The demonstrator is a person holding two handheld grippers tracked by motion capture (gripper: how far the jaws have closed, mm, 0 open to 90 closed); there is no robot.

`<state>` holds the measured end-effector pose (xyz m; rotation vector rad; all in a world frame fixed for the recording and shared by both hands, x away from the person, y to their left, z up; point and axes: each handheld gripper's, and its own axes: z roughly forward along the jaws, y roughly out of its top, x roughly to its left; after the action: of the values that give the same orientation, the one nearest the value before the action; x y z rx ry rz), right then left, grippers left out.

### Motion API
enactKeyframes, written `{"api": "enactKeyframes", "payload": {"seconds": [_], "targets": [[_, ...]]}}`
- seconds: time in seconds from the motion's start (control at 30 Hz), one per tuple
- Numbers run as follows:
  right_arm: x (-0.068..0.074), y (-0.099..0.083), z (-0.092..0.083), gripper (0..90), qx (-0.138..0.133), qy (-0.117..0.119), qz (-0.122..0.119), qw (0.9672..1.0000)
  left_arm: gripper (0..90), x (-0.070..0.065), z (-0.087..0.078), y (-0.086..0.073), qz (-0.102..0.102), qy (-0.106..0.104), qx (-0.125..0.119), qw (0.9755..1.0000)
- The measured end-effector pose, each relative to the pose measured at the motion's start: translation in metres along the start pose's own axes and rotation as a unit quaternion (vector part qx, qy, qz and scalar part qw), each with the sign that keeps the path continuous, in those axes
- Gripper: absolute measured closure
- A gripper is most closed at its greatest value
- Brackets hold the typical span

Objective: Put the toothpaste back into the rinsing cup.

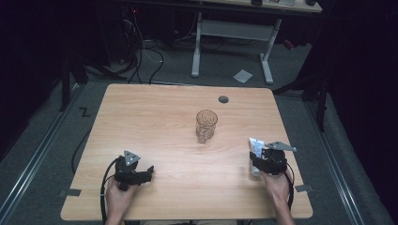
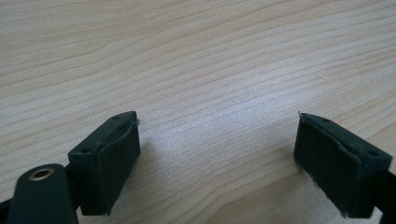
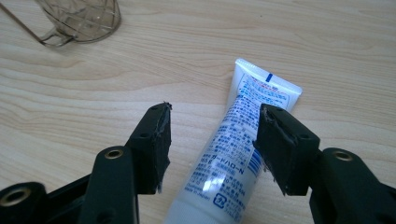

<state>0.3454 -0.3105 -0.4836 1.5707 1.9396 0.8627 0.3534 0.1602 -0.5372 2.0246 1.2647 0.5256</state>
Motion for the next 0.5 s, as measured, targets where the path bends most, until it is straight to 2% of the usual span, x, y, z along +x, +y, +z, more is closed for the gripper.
{"api": "enactKeyframes", "payload": {"seconds": [0.2,0.33,0.5], "targets": [[-0.006,0.010,0.013,43.0,0.033,-0.022,0.004,0.9992,14.8,0.000,0.000,0.000,0.000,0.000,0.000,1.0000],[-0.013,0.014,0.022,40.7,0.050,-0.013,0.021,0.9985,14.8,0.000,0.000,0.000,0.000,0.000,0.000,1.0000],[-0.018,0.018,0.032,38.1,0.070,-0.021,0.034,0.9968,14.8,0.000,0.000,0.000,0.000,0.000,0.000,1.0000]]}}
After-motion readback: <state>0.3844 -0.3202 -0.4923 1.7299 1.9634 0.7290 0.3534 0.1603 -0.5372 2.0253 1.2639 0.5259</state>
